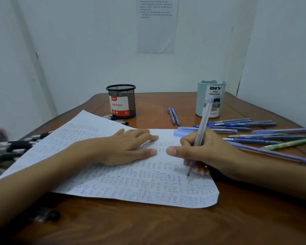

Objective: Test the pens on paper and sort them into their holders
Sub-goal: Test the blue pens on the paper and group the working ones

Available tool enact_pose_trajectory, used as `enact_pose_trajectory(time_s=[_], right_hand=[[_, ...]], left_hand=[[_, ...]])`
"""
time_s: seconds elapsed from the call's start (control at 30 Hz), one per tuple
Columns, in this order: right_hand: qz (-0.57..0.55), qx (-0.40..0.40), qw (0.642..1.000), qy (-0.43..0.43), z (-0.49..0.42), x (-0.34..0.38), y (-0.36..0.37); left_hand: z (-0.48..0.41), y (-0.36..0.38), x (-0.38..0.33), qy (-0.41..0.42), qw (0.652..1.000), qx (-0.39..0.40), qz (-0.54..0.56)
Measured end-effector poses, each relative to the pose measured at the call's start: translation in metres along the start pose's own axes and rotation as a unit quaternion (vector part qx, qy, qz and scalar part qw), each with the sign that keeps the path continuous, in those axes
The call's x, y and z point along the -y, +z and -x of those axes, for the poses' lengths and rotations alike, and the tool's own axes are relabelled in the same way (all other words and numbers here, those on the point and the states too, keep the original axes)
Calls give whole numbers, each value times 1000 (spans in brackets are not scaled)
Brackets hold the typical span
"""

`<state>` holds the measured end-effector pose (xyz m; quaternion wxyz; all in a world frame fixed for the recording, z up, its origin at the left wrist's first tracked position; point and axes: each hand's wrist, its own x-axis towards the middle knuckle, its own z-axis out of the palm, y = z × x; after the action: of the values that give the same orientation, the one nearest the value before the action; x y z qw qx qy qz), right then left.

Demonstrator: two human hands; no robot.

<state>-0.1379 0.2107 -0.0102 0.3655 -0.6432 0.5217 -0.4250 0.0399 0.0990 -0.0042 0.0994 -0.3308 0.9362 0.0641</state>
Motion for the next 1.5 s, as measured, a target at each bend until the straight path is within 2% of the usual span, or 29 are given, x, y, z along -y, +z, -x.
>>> enact_pose_trajectory(time_s=[0.47,0.83,1.07,1.5], right_hand=[[55,7,998,-30,-2,-6,4],[47,-19,998,-36,-1,-5,4],[50,-9,998,-33,-2,-6,3],[68,-32,995,-71,-4,-11,3]], left_hand=[[1,0,0,0,1000,-18,-10],[1,0,-1,0,1000,-14,-13],[1,-1,-2,-2,1000,-10,-13],[1,-2,-2,3,1000,-8,-7]])
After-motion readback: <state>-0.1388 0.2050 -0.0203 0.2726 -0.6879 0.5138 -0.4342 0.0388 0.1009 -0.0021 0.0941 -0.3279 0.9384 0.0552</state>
